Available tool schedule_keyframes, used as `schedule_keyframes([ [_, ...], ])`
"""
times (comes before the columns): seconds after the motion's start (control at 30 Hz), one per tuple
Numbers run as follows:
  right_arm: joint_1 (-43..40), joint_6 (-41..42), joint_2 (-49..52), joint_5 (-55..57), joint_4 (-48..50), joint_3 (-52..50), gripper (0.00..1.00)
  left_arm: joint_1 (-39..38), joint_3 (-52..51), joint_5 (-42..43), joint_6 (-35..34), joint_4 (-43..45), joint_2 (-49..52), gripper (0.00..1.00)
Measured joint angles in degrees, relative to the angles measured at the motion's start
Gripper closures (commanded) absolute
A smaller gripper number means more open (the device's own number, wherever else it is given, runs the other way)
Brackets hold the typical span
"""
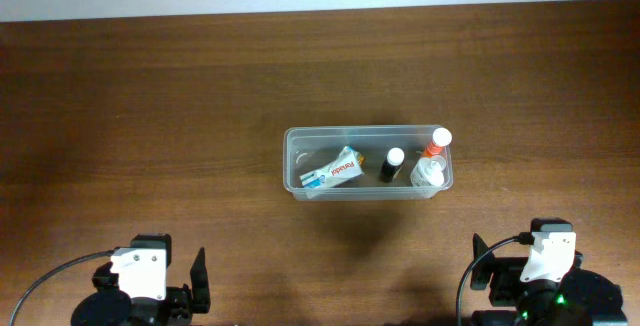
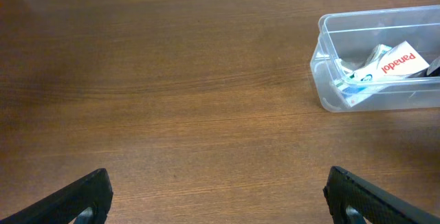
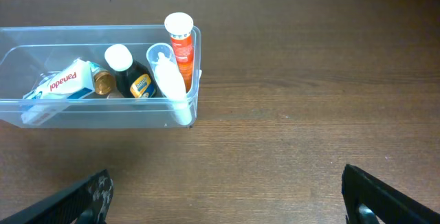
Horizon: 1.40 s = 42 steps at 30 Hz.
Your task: Pack container
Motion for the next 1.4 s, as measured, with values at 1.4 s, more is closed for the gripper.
schedule_keyframes([
  [1.4,0.00,-12.02,-13.16,-7.30,60.72,-44.30,0.02,0.00,-0.07,0.02,0.00,-0.02,0.00,0.00],
])
